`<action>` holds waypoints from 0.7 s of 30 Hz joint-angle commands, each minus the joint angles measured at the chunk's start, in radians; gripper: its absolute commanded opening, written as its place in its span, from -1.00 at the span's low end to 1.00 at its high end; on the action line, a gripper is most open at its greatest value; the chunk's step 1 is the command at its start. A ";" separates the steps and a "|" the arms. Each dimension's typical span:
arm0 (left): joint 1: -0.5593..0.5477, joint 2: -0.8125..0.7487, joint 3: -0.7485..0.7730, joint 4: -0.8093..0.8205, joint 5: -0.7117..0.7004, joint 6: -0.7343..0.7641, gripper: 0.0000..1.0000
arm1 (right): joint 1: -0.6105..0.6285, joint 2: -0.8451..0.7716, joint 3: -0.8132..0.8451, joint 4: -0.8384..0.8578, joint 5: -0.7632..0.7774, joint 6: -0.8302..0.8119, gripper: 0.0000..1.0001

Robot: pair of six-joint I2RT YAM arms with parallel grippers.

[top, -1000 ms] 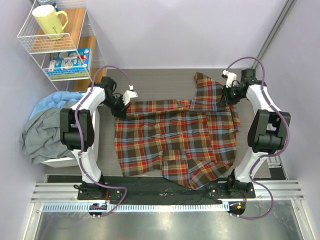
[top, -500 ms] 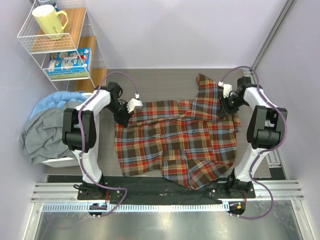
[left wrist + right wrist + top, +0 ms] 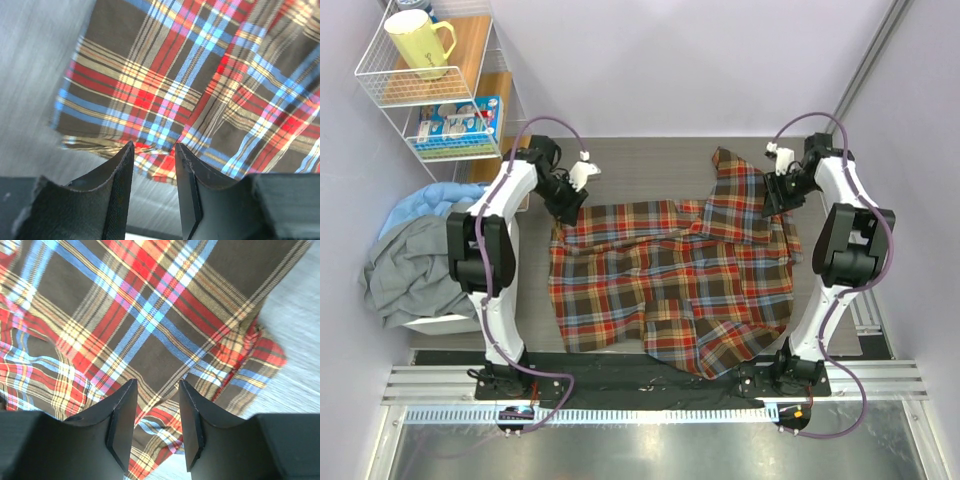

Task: Fold and stack the long sleeve shirts
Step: Fold the shirt

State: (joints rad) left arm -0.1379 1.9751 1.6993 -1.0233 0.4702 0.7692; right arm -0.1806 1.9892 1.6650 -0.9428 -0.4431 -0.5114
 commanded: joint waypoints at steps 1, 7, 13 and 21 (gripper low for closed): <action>-0.023 0.059 0.002 0.015 -0.076 -0.120 -0.21 | 0.001 0.049 -0.016 -0.018 0.018 0.034 -0.13; -0.034 0.093 -0.050 0.051 -0.156 -0.134 -0.21 | 0.003 0.089 -0.076 0.012 0.072 0.033 -0.14; -0.039 0.195 -0.007 0.107 -0.272 -0.183 -0.31 | 0.003 0.167 -0.061 0.084 0.158 0.079 -0.17; -0.040 0.190 0.105 0.008 -0.135 -0.163 -0.20 | -0.033 0.142 0.186 -0.094 -0.062 0.017 0.09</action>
State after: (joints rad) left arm -0.1761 2.2223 1.8034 -0.9771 0.2485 0.5835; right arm -0.1856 2.1830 1.7317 -0.9867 -0.3553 -0.4587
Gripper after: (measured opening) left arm 0.364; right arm 0.490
